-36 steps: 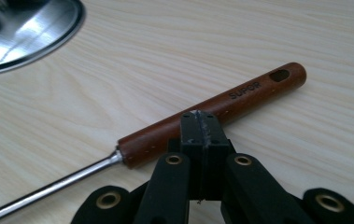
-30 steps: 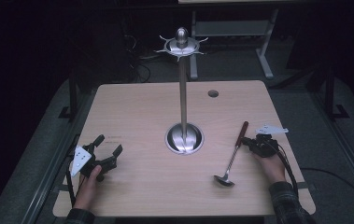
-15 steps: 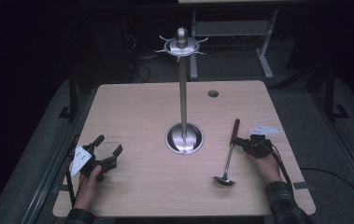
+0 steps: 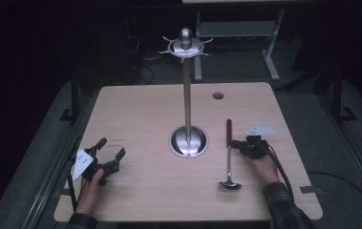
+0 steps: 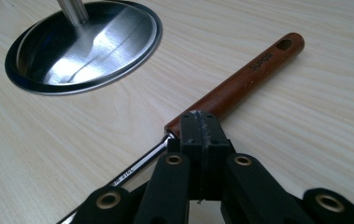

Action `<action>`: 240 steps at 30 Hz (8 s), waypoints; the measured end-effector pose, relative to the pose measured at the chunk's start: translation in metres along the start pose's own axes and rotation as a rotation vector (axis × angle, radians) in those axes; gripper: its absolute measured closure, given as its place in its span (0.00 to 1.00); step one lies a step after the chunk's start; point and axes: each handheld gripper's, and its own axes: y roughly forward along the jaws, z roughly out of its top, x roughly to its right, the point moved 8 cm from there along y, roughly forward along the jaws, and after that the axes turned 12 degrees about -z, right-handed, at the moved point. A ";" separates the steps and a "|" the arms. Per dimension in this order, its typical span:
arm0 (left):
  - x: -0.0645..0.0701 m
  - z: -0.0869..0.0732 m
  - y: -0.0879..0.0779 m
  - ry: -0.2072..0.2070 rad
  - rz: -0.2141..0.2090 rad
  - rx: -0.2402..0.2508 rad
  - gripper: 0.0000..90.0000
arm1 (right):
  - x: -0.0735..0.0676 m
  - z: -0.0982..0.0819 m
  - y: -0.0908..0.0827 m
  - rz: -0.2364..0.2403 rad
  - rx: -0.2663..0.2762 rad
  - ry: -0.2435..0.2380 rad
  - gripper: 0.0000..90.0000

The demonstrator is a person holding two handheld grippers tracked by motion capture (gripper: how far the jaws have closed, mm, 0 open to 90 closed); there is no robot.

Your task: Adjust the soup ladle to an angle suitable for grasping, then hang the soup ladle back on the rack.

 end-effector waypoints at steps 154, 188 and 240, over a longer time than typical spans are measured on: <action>0.002 0.000 0.000 -0.007 -0.022 -0.002 0.16 | 0.034 0.036 0.008 -0.109 -0.540 0.025 0.69; 0.002 0.000 0.001 -0.009 -0.026 -0.001 0.16 | 0.029 0.028 0.023 -0.148 -0.588 0.041 0.81; 0.002 0.000 0.000 -0.010 -0.018 -0.002 0.16 | 0.020 0.087 -0.089 -0.017 0.020 0.056 0.81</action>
